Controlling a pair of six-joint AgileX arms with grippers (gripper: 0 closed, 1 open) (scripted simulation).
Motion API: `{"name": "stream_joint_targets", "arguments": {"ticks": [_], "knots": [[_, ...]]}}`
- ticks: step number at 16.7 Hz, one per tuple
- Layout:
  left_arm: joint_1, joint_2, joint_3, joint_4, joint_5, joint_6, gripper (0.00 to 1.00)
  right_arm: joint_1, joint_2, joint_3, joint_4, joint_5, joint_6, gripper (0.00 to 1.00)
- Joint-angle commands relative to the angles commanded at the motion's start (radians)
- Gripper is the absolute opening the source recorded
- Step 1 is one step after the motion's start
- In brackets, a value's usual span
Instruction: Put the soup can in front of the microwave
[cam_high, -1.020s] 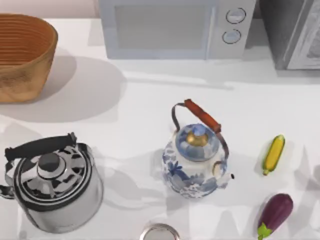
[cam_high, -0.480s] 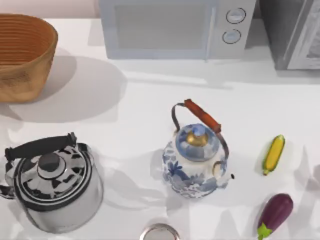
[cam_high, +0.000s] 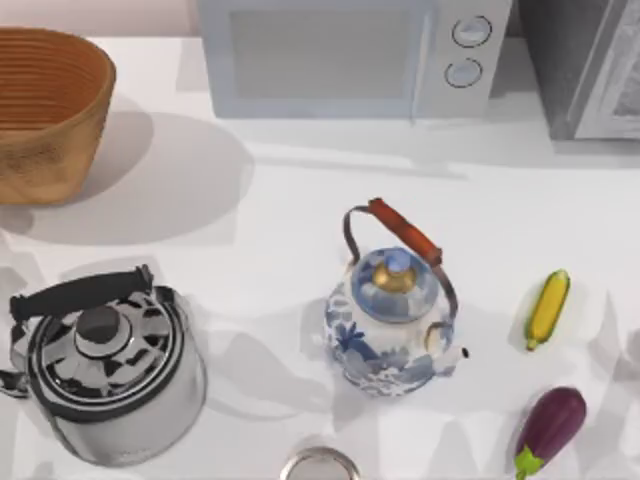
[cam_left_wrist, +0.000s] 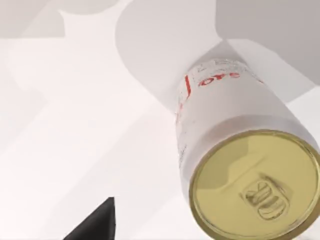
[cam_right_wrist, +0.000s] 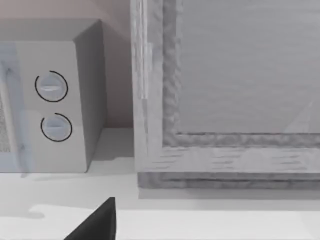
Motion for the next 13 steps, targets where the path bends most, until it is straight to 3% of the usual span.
{"name": "stream_joint_targets", "arguments": {"ticks": [5, 13], "knots": [[0.001, -0.004, -0.018, 0.015, -0.001, 0.002, 1.0, 0.0, 0.0, 0.0, 0.0, 0.0, 0.0, 1.0], [0.013, 0.047, -0.165, 0.206, 0.0, 0.012, 1.0, 0.0, 0.0, 0.0, 0.0, 0.0, 0.0, 1.0]]}}
